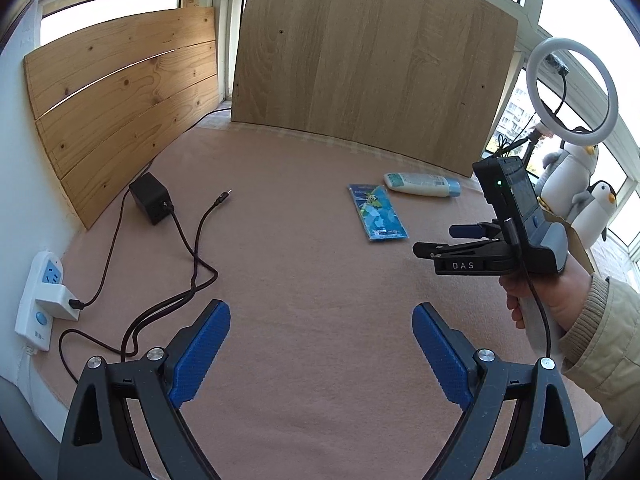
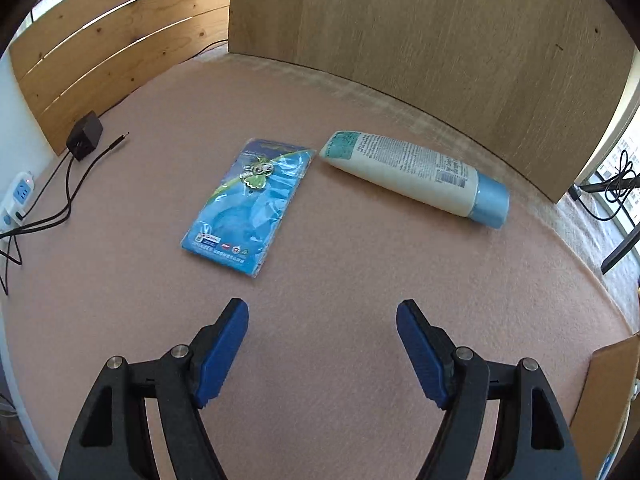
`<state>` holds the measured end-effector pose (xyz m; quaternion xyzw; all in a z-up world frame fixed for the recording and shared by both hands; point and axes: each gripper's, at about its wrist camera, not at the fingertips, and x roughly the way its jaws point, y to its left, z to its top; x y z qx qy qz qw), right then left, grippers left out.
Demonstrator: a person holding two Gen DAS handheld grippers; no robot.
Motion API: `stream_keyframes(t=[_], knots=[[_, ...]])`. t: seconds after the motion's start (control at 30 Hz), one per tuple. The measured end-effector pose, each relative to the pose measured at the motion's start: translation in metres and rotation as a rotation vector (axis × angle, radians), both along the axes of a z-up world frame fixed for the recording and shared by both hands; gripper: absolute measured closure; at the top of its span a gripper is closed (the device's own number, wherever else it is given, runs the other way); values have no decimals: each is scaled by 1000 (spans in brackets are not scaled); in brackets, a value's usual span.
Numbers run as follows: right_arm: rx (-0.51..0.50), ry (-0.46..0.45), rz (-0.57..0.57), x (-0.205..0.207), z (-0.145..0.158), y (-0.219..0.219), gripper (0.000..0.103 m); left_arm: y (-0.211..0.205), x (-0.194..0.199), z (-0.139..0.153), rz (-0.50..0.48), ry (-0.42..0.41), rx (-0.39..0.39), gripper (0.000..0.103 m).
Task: Organize objects
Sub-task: 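Move the right tool toward the blue packet on the floor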
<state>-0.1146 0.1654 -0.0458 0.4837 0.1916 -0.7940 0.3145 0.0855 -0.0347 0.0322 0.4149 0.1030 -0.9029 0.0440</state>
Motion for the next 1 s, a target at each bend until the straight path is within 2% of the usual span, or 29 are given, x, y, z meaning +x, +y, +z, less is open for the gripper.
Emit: stream_keyframes(t=[0.17,0.23,0.3,0.37,0.43,0.6,0.8,1.0], knots=[[-23,6,17,20,-2,-50,30,-6,3,2,18,10,9,8],[16,46,10,19,-6,-68,30,-8,6,2,20,10,3,8],[26,27,3,12,-12,-81,30,-10,10,3,25,8,-3,8],[12,13,-18,8,-16,-81,31,-14,14,4,35,11,-5,8],[-5,11,-38,10,-13,-78,47,-20,17,3,53,9,2,8],[-12,19,-16,37,-11,-61,50,-26,16,-7,66,-17,59,7],[-3,22,64,118,-9,-19,50,-15,3,-27,46,-75,112,7],[6,26,46,201,-7,18,50,14,-24,-60,-10,-177,198,7]])
